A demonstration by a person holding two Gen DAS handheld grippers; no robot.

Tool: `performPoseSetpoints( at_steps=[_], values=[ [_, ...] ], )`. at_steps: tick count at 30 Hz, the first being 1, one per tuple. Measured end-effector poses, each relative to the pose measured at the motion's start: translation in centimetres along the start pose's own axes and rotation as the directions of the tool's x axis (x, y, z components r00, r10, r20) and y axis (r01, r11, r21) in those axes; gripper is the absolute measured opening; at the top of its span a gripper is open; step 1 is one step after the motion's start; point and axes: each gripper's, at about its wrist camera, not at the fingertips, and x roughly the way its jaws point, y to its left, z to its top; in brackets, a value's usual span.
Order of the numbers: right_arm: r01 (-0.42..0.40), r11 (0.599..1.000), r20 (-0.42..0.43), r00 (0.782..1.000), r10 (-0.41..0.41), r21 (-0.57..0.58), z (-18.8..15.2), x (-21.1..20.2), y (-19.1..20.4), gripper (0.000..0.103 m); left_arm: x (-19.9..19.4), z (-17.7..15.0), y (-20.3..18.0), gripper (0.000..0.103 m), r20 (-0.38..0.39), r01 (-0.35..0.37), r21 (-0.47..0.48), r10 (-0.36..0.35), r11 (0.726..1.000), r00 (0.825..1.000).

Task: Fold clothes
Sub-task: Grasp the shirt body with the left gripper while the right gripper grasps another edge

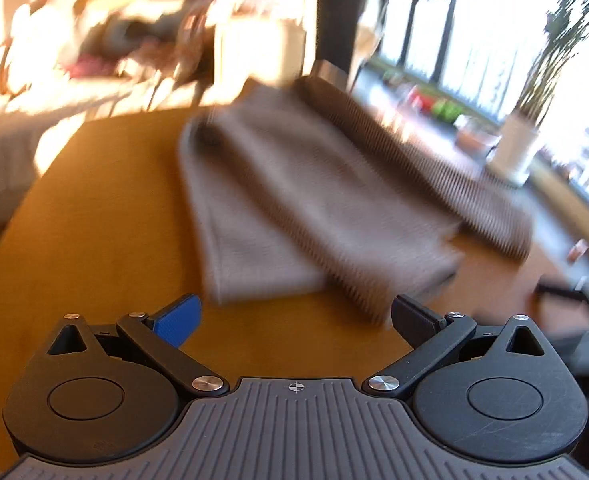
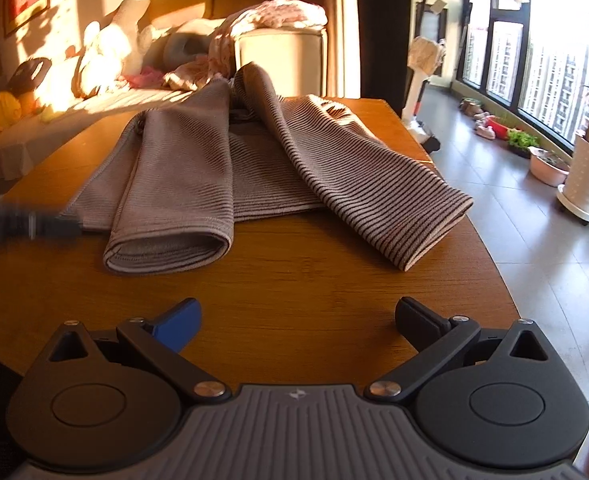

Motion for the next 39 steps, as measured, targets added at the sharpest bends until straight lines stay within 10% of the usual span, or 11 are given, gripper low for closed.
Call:
performPoseSetpoints(
  at_steps=[7, 15, 24, 31, 39],
  values=[
    [-0.163, 0.985, -0.08, 0.984, 0.158, -0.058, 2.6, 1.1, -0.4, 0.103, 5.5, 4.9, 1.5, 0.103, -0.014, 0.138, -0.057, -0.139, 0.989, 0.99],
    [-0.086, 0.99, 0.19, 0.976, 0.106, -0.109, 9.6, 3.0, -0.3, 0.102, 11.4, 6.8, 5.6, 0.103, -0.075, 0.18, -0.203, -0.199, 0.962, 0.977],
    [-0.124, 0.988, 0.111, 0.985, 0.134, -0.089, 14.4, 9.6, -0.8, 0.038, 13.3, 8.3, 8.6, 0.103, -0.147, 0.188, -0.355, -0.254, 0.916, 0.956],
    [-0.119, 0.989, 0.116, 0.985, 0.129, -0.09, 17.4, 14.0, -0.4, 0.035, 15.3, 10.5, 8.8, 0.102, -0.175, 0.172, -0.359, -0.247, 0.917, 0.953],
    [-0.117, 0.991, 0.076, 0.99, 0.122, -0.069, 17.2, 17.7, -0.9, 0.028, 16.6, 11.1, 8.0, 0.059, -0.066, 0.09, -0.261, -0.111, 0.961, 0.992]
  ],
)
